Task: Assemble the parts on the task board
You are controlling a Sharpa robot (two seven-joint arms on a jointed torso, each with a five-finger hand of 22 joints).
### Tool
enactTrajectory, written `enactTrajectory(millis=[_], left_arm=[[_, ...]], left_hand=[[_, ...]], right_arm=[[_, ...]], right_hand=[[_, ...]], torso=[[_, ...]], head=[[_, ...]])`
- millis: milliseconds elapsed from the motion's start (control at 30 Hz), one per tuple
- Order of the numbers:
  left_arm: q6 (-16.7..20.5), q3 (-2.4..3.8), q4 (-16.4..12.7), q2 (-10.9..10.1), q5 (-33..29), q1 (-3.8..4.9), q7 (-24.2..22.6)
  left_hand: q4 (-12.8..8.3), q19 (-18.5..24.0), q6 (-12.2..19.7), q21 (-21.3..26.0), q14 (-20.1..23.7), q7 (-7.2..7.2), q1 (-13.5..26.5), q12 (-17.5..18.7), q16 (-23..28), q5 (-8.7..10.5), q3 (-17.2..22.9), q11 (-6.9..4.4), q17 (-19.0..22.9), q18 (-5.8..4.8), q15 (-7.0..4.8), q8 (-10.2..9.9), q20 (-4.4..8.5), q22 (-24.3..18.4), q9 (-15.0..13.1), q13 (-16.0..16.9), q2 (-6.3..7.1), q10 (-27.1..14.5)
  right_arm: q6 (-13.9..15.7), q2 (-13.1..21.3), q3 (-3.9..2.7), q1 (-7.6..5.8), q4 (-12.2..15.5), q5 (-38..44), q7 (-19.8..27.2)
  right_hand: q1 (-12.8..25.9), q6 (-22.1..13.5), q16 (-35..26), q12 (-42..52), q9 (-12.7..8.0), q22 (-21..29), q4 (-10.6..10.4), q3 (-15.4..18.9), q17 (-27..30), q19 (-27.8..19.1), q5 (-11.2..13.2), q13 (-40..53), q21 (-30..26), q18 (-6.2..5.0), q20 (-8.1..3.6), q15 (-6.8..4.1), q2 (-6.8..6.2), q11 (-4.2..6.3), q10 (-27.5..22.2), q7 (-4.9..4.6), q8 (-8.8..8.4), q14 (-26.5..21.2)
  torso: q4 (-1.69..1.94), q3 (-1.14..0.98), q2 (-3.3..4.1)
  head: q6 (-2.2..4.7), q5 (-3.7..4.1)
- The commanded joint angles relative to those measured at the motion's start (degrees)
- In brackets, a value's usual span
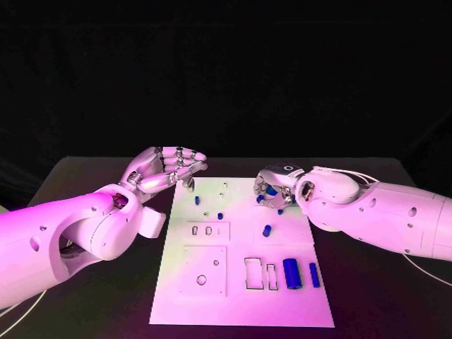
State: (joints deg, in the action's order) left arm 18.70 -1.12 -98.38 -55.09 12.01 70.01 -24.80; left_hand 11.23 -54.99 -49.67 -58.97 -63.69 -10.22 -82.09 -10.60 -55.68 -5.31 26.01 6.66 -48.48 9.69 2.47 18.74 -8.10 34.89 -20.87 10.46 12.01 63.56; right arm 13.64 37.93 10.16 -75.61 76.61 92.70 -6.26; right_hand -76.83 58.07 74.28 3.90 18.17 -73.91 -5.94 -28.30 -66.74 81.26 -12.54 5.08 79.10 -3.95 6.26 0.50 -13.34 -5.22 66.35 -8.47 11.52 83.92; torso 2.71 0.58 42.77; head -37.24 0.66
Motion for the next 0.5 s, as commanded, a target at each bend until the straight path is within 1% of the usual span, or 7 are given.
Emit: enactTrajectory(millis=[33, 67, 233, 367, 400, 467, 500], left_arm=[[-1.4, 0.06, -0.1, 0.0, -0.5, 0.16, -0.3], [-1.4, 0.06, -0.1, 0.0, -0.5, 0.18, -0.3], [-1.7, 0.06, -0.2, -0.1, -0.5, 0.25, -0.2], [-1.9, 0.06, -0.1, -0.1, -0.7, 0.28, -0.1], [-2.0, 0.06, -0.1, -0.1, -0.8, 0.28, -0.1], [-2.1, 0.06, -0.1, -0.1, -0.8, 0.29, -0.1], [-2.1, 0.06, -0.1, -0.1, -0.9, 0.30, -0.1]], left_hand=[[-0.1, -0.1, 0.5, -0.3, -0.2, -0.12, 0.2, -0.4, -0.1, 0.10, 0.4, -0.01, 0.1, 0.38, 0.20, -0.1, -0.12, 0.1, -0.1, 0.1, -0.11, -0.3], [-0.1, -0.1, 0.5, -0.3, -0.2, -0.13, 0.2, -0.4, -0.1, 0.10, 0.4, -0.01, 0.0, 0.39, 0.20, -0.1, -0.12, 0.1, -0.1, 0.1, -0.12, -0.3], [-0.1, 0.0, 0.7, -0.3, -0.2, -0.16, 0.2, -0.4, -0.1, 0.10, 0.5, 0.00, 0.0, 0.39, 0.22, -0.2, -0.14, 0.1, -0.1, 0.2, -0.17, -0.3], [-0.1, 0.0, 0.7, -0.3, -0.1, -0.17, 0.2, -0.5, 0.0, 0.10, 0.5, 0.00, 0.0, 0.40, 0.22, -0.2, -0.14, 0.1, -0.1, 0.2, -0.21, -0.4], [-0.1, 0.0, 0.8, -0.4, -0.1, -0.19, 0.2, -0.5, 0.0, 0.10, 0.5, 0.01, 0.0, 0.39, 0.23, -0.2, -0.15, 0.1, -0.1, 0.3, -0.26, -0.4], [-0.1, 0.1, 0.8, -0.4, -0.1, -0.20, 0.3, -0.5, 0.0, 0.12, 0.6, 0.02, 0.0, 0.39, 0.24, -0.3, -0.15, 0.2, -0.1, 0.3, -0.28, -0.4], [-0.1, 0.1, 0.8, -0.4, -0.1, -0.20, 0.3, -0.5, 0.0, 0.12, 0.6, 0.02, 0.0, 0.39, 0.24, -0.3, -0.15, 0.2, -0.1, 0.3, -0.28, -0.4]], right_arm=[[-1.3, -0.1, 0.01, 0.08, -0.4, 0.8, -0.4], [-1.3, -0.2, 0.01, 0.10, -0.5, 0.8, -0.4], [-1.5, -0.3, 0.01, 0.18, -0.9, 0.8, -0.5], [-0.7, -0.4, 0.02, 0.21, -0.8, 0.8, -0.8], [-0.3, -0.5, 0.02, 0.22, -0.8, 0.8, -0.9], [0.7, -0.5, 0.02, 0.23, -0.7, 1.0, -1.1], [1.6, -0.5, 0.02, 0.24, -0.6, 1.0, -1.2]], right_hand=[[0.3, 0.3, 0.3, 0.1, 0.1, 0.0, 0.0, -0.3, 0.1, 0.4, 0.2, 0.1, 0.2, 0.49, 0.12, -0.01, 0.28, 0.02, 0.3, 0.00, 0.19, 2.1], [0.3, 0.3, 0.3, 0.1, 0.1, 0.0, 0.0, -0.3, 0.1, 0.4, 0.2, 0.1, 0.2, 0.49, 0.12, -0.01, 0.28, 0.02, 0.3, 0.00, 0.19, 2.1], [0.3, 0.3, 0.4, 0.0, 0.2, 0.0, -0.1, -0.5, 0.0, 0.3, 0.2, 0.1, 0.2, 0.48, 0.11, -0.02, 0.35, 0.05, 0.3, 0.04, 0.23, 2.1], [-0.3, 0.8, 0.7, 0.1, 0.7, -0.4, 0.1, -1.5, 0.0, 0.4, 0.2, 0.2, 0.4, 0.54, 0.02, -0.17, 1.06, 0.25, 1.0, 0.26, 0.68, 2.0], [-0.8, 1.0, 0.8, 0.1, 1.1, -0.9, 0.1, -2.7, 0.0, 0.5, 4.2, 0.3, 0.7, 0.62, -0.09, -0.32, 1.89, 0.41, 1.5, 0.40, 1.02, 2.0], [-1.1, 1.5, 1.0, 0.3, 1.6, -1.4, 0.2, -3.6, 0.1, 0.7, 5.4, 0.5, 1.0, 0.68, -0.17, -0.49, 2.36, 0.62, 2.4, 0.60, 1.52, 1.9], [-1.4, 2.0, 1.1, 0.5, 2.1, -1.8, 0.4, -4.2, 0.1, 0.9, 6.1, 0.7, 1.3, 0.76, -0.32, -0.71, 2.84, 0.91, 3.2, 0.85, 2.08, 1.9]], torso=[[0.07, 0.00, 0.13], [0.10, 0.00, 0.14], [-0.01, 0.02, 0.13], [-0.01, 0.02, 0.10], [0.01, 0.02, 0.10], [0.03, 0.02, 0.10], [0.05, 0.03, 0.10]], head=[[0.06, -0.01], [0.04, 0.01], [-0.13, -0.22], [-0.19, -0.18], [-0.22, -0.16], [-0.23, -0.24], [-0.17, -0.29]])
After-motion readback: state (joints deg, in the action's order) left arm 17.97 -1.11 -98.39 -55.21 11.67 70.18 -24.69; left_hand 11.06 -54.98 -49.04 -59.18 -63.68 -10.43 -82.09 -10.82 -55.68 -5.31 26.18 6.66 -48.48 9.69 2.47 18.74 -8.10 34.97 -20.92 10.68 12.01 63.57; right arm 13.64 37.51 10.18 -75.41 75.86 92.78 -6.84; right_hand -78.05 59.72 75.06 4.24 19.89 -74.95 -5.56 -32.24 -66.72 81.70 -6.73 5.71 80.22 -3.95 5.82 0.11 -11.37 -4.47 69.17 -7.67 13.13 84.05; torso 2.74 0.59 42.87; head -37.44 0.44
